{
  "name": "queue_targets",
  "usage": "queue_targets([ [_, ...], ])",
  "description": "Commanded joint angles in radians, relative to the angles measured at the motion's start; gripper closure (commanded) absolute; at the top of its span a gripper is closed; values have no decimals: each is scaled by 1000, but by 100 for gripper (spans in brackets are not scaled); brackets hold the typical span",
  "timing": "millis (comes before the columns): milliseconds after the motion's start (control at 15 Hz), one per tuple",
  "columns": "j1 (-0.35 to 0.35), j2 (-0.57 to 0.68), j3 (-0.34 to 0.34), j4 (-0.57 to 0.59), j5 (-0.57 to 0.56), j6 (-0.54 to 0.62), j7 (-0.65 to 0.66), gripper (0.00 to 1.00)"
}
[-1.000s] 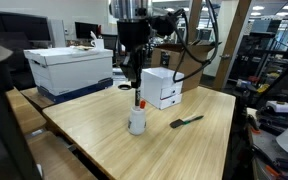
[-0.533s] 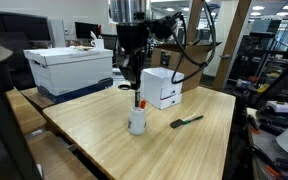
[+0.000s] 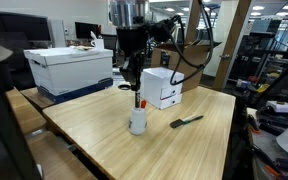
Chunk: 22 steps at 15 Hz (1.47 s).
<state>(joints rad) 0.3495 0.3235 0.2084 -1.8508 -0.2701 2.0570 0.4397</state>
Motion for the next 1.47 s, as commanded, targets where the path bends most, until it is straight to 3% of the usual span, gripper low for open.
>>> queue_targets([
  [0,3,7,-11,1,4,14,-39,91],
  [67,2,8,-12,1,5,15,-40,84],
  [200,1,10,-13,0,6,15,-42,55],
  [800,-2,-4,-23,-15,6,18,-36,6],
  [1000,-7,-34,-31,-45,5,20,-27,0],
  [1400,-38,-133,-38,-178,26,53,-55,0],
])
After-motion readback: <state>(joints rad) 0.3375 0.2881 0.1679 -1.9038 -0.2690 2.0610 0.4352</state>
